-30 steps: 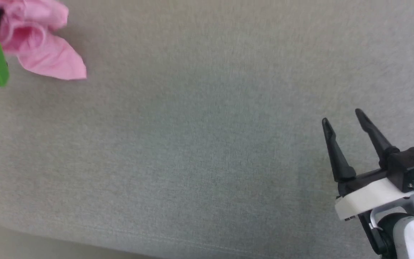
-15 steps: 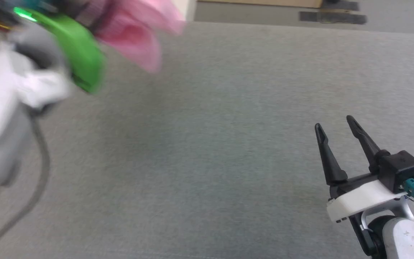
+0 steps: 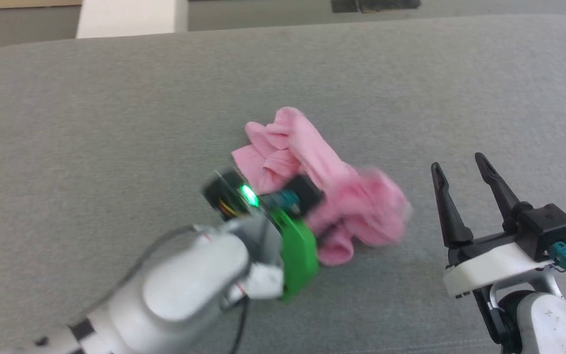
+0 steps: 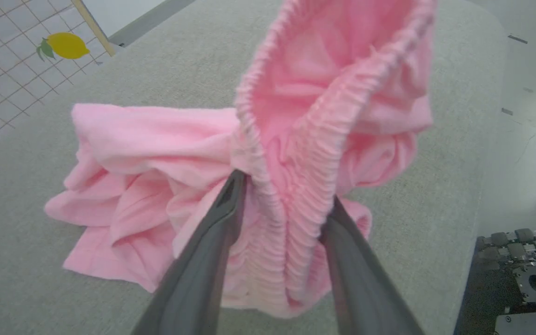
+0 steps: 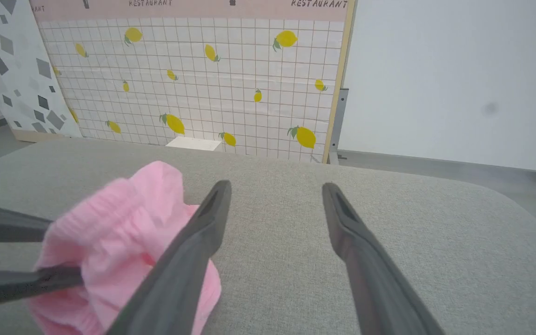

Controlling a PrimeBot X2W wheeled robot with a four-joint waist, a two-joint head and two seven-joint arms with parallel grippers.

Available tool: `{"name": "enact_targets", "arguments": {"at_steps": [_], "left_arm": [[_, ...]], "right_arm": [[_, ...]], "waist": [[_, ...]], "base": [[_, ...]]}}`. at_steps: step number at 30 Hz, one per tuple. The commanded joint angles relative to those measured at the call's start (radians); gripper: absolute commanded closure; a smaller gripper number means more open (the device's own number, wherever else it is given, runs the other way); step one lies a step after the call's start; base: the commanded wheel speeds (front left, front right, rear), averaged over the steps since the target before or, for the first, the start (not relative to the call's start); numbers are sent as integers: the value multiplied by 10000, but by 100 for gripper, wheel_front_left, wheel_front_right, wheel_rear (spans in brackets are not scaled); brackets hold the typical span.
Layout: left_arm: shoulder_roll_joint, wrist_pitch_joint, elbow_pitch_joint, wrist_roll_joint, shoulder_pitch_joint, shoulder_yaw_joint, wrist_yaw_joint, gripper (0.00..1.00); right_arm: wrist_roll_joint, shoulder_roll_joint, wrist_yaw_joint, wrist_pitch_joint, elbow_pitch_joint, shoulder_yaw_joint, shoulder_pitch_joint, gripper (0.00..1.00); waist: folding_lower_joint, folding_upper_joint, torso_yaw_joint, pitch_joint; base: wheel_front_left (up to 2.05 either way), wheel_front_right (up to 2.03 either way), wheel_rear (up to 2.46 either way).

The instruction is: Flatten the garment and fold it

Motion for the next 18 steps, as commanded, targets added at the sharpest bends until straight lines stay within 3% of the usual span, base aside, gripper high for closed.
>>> {"name": "enact_targets", "arguments": {"at_steps": [1, 5, 11, 18], "left_arm": [[-97, -25, 10, 69, 185, -77, 56, 0], [-298, -225, 0, 60, 476, -196, 170, 0], [-204, -749, -270, -180, 407, 482, 625, 0], [669, -1467, -490, -495, 425, 1856, 1671, 0]], "right_arm": [[-56, 65, -15, -111, 58, -10, -176, 0], [-106, 124, -15, -122, 194, -82, -131, 0], [-50, 97, -15, -39, 420, -84, 25, 0], [106, -172, -15, 263, 555, -123, 511, 0]], "waist": [[1, -1, -191, 123], [1, -1, -49, -100], [1, -1, 521, -724], [1, -1, 1344, -1667]], "base": [[0, 0, 0], [0, 0, 0], [0, 0, 0], [0, 0, 0]]}}
